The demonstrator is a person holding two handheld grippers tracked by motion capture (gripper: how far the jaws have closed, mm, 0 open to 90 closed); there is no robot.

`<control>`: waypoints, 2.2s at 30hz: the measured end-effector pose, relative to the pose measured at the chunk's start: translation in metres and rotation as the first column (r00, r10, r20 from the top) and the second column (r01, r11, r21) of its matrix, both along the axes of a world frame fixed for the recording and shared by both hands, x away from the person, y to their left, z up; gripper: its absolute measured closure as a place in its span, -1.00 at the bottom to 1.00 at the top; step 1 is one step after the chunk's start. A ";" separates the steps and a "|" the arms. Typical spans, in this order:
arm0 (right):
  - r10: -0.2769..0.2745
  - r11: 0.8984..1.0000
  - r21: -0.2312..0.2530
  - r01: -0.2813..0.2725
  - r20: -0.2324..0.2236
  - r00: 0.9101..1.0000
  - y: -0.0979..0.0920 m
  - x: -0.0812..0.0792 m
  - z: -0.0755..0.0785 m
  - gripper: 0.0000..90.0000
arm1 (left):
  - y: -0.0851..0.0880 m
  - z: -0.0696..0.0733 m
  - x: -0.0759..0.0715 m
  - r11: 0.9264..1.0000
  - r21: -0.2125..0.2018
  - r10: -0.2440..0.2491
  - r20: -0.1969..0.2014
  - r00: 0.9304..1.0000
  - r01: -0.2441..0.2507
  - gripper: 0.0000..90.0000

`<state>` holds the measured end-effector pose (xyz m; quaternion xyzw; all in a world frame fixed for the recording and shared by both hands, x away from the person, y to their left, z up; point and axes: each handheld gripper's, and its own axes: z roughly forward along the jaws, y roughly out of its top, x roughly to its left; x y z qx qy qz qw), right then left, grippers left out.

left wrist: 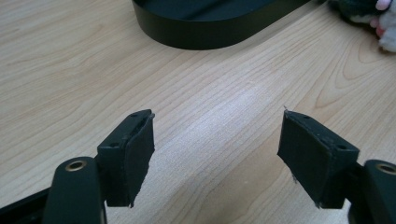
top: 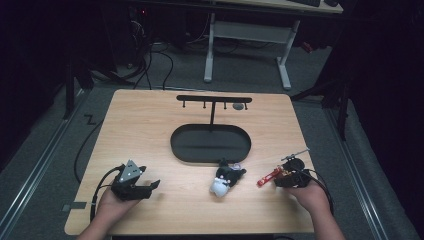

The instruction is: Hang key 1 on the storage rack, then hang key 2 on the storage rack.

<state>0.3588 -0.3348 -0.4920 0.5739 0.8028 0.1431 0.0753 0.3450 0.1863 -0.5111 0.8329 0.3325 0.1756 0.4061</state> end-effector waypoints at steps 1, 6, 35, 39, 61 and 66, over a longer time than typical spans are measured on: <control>0.012 1.000 -0.005 -0.012 -0.010 1.000 0.001 0.003 0.001 0.34 | 0.000 0.001 0.000 1.000 -0.009 -0.005 0.003 1.000 0.005 -0.39; 0.029 0.998 -0.048 -0.030 -0.030 0.999 0.007 0.006 0.002 0.46 | -0.002 -0.002 0.002 1.000 0.001 -0.020 -0.002 1.000 0.020 -0.39; 0.092 0.995 -0.050 -0.091 0.025 0.995 0.064 -0.002 0.092 0.51 | -0.002 0.001 0.009 0.999 0.029 0.023 0.068 0.997 -0.025 -0.54; 0.095 0.994 -0.053 -0.093 0.039 0.995 0.065 -0.001 0.101 0.51 | -0.007 -0.001 0.010 0.999 0.030 0.012 0.071 0.997 -0.014 -0.53; 0.066 0.996 -0.063 -0.058 0.133 0.989 0.074 0.018 0.167 0.51 | -0.009 -0.001 0.009 0.999 0.028 -0.018 0.069 0.997 0.016 -0.51; 0.080 0.995 -0.076 -0.069 0.149 0.986 0.082 0.028 0.174 0.51 | -0.007 0.001 0.009 1.000 0.013 -0.012 0.076 0.997 0.011 -0.51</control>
